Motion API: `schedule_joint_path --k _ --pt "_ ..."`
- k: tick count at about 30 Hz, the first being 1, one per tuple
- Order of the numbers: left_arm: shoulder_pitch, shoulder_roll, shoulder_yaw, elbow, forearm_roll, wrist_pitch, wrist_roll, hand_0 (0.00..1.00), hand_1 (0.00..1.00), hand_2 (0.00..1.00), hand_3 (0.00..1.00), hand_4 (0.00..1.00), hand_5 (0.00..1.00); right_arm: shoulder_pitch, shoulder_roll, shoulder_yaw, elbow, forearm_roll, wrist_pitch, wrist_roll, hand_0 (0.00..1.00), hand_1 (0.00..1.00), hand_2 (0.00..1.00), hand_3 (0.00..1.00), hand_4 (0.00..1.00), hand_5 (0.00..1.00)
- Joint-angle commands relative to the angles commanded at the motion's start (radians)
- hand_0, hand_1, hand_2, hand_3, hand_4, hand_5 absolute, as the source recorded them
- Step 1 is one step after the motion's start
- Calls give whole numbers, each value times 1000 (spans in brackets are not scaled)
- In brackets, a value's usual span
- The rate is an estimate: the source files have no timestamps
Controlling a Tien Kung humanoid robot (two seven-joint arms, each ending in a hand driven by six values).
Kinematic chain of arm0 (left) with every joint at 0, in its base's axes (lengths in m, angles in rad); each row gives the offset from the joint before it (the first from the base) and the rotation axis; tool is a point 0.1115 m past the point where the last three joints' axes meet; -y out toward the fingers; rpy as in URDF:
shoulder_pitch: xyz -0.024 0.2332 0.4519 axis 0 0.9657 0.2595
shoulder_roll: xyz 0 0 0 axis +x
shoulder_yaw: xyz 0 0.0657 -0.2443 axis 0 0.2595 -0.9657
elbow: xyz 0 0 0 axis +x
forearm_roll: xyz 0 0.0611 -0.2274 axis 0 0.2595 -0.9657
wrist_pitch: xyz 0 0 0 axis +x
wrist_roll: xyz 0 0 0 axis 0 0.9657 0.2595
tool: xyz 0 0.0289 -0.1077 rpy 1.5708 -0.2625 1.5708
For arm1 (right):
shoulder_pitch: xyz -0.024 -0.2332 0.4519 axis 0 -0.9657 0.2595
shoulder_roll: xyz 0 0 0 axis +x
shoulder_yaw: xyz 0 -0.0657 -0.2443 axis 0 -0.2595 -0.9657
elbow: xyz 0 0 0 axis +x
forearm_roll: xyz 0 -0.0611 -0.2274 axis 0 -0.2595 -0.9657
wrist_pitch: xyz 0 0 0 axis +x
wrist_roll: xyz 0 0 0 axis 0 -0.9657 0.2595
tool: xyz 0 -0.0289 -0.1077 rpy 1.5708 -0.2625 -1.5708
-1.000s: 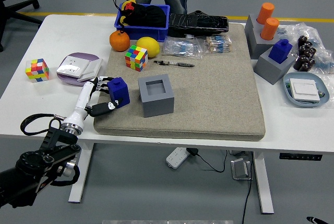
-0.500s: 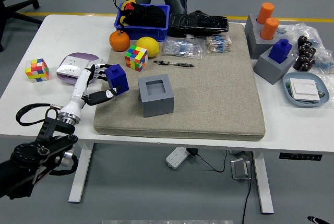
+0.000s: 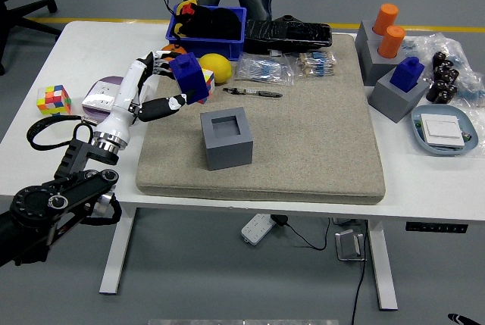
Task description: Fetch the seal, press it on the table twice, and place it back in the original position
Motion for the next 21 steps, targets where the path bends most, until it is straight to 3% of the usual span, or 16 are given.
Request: schedule_joint_path --k 11,21 --pt "-50 -16 117 4 13 -46 61 750 456 386 685 678 2 3 -2 -12 0 6 0 -1 852 767 706 739 787 560" --pt "-72 -27 174 30 2 -48 66 752 457 385 687 679 2 3 -4 -21 -1 10 0 0 852 767 706 739 787 560"
